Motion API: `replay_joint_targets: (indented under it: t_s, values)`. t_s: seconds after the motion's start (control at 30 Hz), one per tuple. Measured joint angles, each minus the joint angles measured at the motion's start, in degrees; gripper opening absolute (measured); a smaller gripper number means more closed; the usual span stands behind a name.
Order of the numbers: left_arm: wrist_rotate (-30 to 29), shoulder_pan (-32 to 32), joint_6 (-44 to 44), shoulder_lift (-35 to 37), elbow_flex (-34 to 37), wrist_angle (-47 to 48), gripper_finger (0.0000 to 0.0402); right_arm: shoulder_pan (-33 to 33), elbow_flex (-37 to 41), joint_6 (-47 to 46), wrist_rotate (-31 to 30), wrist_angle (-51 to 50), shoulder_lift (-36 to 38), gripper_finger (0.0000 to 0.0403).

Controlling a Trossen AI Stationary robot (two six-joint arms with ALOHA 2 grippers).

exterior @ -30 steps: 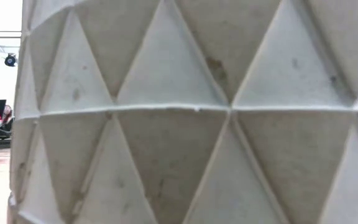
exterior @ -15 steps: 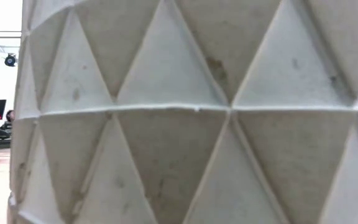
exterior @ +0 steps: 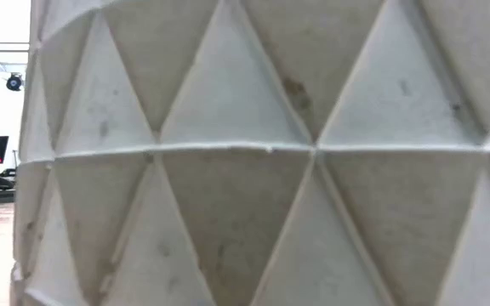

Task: Pick and place pill bottles into a basket
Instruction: Put the medicine bottle into the container

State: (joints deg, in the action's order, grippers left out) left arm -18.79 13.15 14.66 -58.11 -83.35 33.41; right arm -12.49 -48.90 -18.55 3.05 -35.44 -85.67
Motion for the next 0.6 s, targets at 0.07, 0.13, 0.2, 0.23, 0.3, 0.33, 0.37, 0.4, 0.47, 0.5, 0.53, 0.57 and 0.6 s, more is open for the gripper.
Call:
replay_joint_targets:
  t_s: [0.07,0.13,0.2,0.23,0.3,0.33,0.37,0.4,0.47,0.5,0.53,0.57,0.6]
  values:
    - [0.0,0.0,0.0,0.0,0.0,0.0,0.0231,0.0,0.0,-0.1,0.0,0.1,0.0,0.0185]
    - [0.0,0.0,0.0,0.0,0.0,0.0,0.0231,0.0,-0.1,-1.0,0.0,0.2,0.0,0.0166]
    - [0.0,0.0,0.0,0.0,0.0,0.0,0.0231,0.1,-0.2,-1.7,0.2,0.5,0.1,0.0149]
    - [0.0,0.0,0.0,0.0,0.0,0.0,0.0231,0.1,-0.3,-1.9,0.2,0.5,0.1,0.0148]
    - [0.0,0.0,0.0,0.0,0.0,0.0,0.0231,0.1,-0.6,-2.2,0.3,0.3,0.0,0.0148]
    - [0.0,0.0,0.0,0.0,0.0,0.0,0.0231,0.1,-0.8,-2.4,0.4,0.2,0.0,0.0148]
    - [0.0,0.0,0.0,0.0,0.0,0.0,0.0231,0.1,-1.1,-2.5,0.4,0.1,-0.1,0.0148]
    - [0.0,0.0,0.0,0.0,0.0,0.0,0.0231,0.1,-1.5,-2.5,0.5,0.1,-0.1,0.0148]
    - [0.0,0.0,0.0,0.0,0.0,0.0,0.0231,0.1,-2.4,-2.4,0.4,0.1,-0.1,0.0148]
    - [0.0,0.0,0.0,0.0,0.0,0.0,0.0231,0.1,-2.8,-2.4,0.4,0.1,-0.1,0.0148]
    - [0.0,0.0,0.0,0.0,0.0,0.0,0.0231,0.1,-3.3,-2.4,0.4,0.0,-0.1,0.0148]
    - [0.0,0.0,0.0,0.0,0.0,0.0,0.0231,0.1,-3.8,-2.4,0.4,-0.2,-0.1,0.0148]
    - [0.0,0.0,0.0,0.0,0.0,0.0,0.0231,0.1,-4.4,-2.4,0.4,-0.4,-0.1,0.0148]
